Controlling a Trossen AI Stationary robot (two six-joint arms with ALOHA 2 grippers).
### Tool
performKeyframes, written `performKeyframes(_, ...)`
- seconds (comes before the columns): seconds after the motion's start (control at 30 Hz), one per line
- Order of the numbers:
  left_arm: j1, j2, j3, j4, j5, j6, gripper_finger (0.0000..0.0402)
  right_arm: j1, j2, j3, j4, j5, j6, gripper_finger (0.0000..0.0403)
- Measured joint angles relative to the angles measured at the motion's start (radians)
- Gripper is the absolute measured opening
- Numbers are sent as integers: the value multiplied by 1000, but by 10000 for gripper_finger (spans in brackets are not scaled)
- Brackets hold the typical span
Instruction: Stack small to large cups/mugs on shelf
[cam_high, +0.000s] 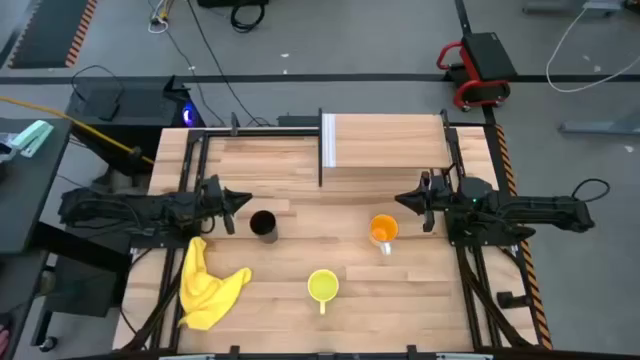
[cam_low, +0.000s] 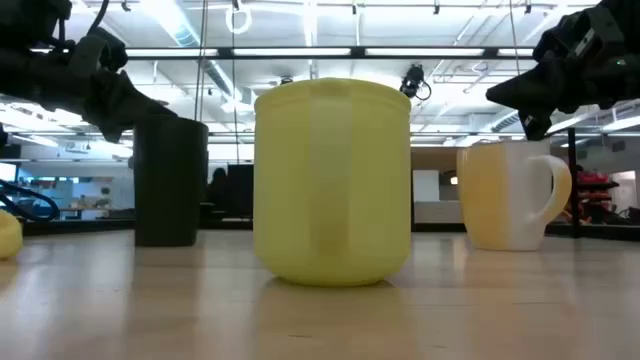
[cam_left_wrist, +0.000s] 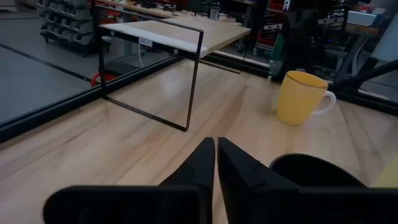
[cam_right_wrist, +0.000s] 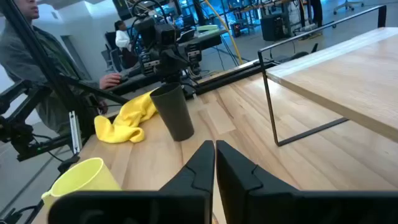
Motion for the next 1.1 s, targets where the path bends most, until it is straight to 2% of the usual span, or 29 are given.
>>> performKeyframes(0.23,0,0,0,0,0,0,36,0,0,0,0,0,0,23)
performKeyframes(0.6,0,0,0,0,0,0,25,0,0,0,0,0,0,23)
performKeyframes(1.1,0,0,0,0,0,0,31,0,0,0,0,0,0,23)
